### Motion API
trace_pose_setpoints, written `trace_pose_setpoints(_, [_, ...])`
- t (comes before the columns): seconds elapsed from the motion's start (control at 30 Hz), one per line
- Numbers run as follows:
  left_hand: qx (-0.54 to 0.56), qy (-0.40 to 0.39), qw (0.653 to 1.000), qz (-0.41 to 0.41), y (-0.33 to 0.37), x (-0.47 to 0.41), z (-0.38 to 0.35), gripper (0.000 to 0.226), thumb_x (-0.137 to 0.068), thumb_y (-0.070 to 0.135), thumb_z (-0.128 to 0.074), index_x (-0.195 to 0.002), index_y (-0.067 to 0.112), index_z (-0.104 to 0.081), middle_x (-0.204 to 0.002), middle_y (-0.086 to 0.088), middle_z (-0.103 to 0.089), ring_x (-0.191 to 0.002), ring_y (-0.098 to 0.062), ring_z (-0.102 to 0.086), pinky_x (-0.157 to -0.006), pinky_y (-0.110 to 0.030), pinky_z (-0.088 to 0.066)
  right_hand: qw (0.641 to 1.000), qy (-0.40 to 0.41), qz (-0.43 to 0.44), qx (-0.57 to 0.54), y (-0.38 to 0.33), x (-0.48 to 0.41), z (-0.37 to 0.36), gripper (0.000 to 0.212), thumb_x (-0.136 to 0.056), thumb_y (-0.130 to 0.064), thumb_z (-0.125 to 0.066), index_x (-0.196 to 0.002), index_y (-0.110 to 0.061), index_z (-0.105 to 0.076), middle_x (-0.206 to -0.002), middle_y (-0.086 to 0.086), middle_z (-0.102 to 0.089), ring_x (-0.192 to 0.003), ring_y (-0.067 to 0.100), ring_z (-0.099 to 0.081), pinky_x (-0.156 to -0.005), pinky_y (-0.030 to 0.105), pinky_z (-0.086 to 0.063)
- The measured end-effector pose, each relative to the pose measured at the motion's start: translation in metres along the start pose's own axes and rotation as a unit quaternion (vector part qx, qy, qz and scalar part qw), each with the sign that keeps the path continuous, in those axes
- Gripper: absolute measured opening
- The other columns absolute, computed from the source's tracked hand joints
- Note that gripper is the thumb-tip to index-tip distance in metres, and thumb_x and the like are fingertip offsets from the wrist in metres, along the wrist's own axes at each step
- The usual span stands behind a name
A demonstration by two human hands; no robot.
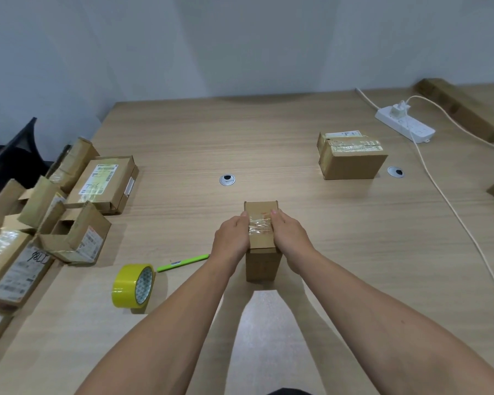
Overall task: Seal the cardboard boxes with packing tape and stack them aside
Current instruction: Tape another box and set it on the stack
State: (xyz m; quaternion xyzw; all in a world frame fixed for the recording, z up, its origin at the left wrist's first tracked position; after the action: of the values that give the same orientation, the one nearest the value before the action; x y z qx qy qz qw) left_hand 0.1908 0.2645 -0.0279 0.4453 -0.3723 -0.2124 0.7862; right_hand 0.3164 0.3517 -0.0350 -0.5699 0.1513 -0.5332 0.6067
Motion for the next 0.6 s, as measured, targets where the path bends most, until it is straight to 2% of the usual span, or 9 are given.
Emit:
trace_pose_setpoints(0.07, [-0.017, -0.018, 0.999, -0.02, 0.009, 0.009, -0.004, 0.046, -0.091, 0.059, -0.038, -0.096, 0.027, -0.071, -0.102, 0.004, -0.072, -0.1, -0.02, -0.064, -0.091, -0.04, -0.051, 1.0, -0.017, 0.005, -0.013, 0.002, 0.003, -0.006, 0.075, -0.094, -0.068, -0.039, -0.157, -0.028, -0.032, -0.155, -0.002, -0.044, -0.142, 0.023, -0.041, -0.116, 0.043, -0.035])
trace_pose_setpoints(0.13, [-0.037, -0.029, 0.998, -0.044, 0.011, 0.012, -0.008, 0.029, -0.1, 0.049, -0.043, -0.109, 0.034, -0.066, -0.111, 0.008, -0.07, -0.107, -0.017, -0.062, -0.097, -0.04, -0.049, 0.999, -0.011, 0.013, -0.038, 0.006, 0.006, -0.007, 0.071, -0.099, -0.057, -0.047, -0.16, -0.032, -0.021, -0.156, -0.005, -0.042, -0.142, 0.02, -0.041, -0.117, 0.039, -0.035])
trace_pose_setpoints(0.23, [-0.045, -0.032, 0.997, -0.058, 0.009, 0.013, -0.01, 0.022, -0.103, 0.038, -0.044, -0.112, 0.036, -0.063, -0.112, 0.008, -0.069, -0.107, -0.016, -0.062, -0.099, -0.041, -0.049, 0.998, 0.007, 0.031, -0.057, 0.009, 0.007, -0.008, 0.071, -0.092, -0.057, -0.052, -0.156, -0.04, -0.029, -0.146, -0.01, -0.053, -0.132, 0.016, -0.053, -0.112, 0.04, -0.043])
trace_pose_setpoints(0.33, [-0.036, -0.033, 0.997, -0.057, 0.008, 0.011, -0.01, 0.027, -0.103, 0.036, -0.043, -0.115, 0.031, -0.066, -0.112, 0.005, -0.071, -0.106, -0.018, -0.064, -0.099, -0.043, -0.049, 0.998, 0.002, 0.031, -0.063, 0.012, 0.002, -0.012, 0.073, -0.084, -0.059, -0.048, -0.154, -0.041, -0.035, -0.138, -0.01, -0.061, -0.122, 0.014, -0.06, -0.107, 0.041, -0.048])
trace_pose_setpoints(0.47, [-0.023, -0.043, 0.997, -0.053, 0.009, 0.011, -0.01, 0.039, -0.094, 0.044, -0.038, -0.115, 0.03, -0.068, -0.112, 0.003, -0.072, -0.108, -0.021, -0.064, -0.101, -0.047, -0.048, 0.997, -0.007, 0.029, -0.067, 0.011, -0.001, -0.011, 0.056, -0.1, -0.043, -0.045, -0.155, -0.037, -0.034, -0.134, -0.007, -0.063, -0.115, 0.015, -0.063, -0.103, 0.041, -0.05])
trace_pose_setpoints(0.6, [-0.015, -0.049, 0.998, -0.047, 0.006, 0.011, -0.01, 0.048, -0.088, 0.051, -0.035, -0.119, 0.033, -0.067, -0.116, 0.005, -0.071, -0.111, -0.019, -0.063, -0.103, -0.047, -0.047, 0.996, -0.007, 0.028, -0.082, 0.014, -0.004, -0.008, 0.05, -0.106, -0.035, -0.04, -0.156, -0.035, -0.034, -0.134, -0.004, -0.063, -0.112, 0.014, -0.064, -0.102, 0.038, -0.051])
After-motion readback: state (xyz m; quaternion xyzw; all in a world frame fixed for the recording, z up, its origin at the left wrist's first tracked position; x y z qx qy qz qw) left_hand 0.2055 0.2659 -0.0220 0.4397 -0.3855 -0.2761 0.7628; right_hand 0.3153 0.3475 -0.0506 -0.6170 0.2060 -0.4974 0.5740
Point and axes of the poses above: each hand's wrist, its own x-axis away from the middle knuckle, its own z-axis out of the back of the hand, y = z × x, the point moved 10 cm from there along -x, towards the middle knuckle
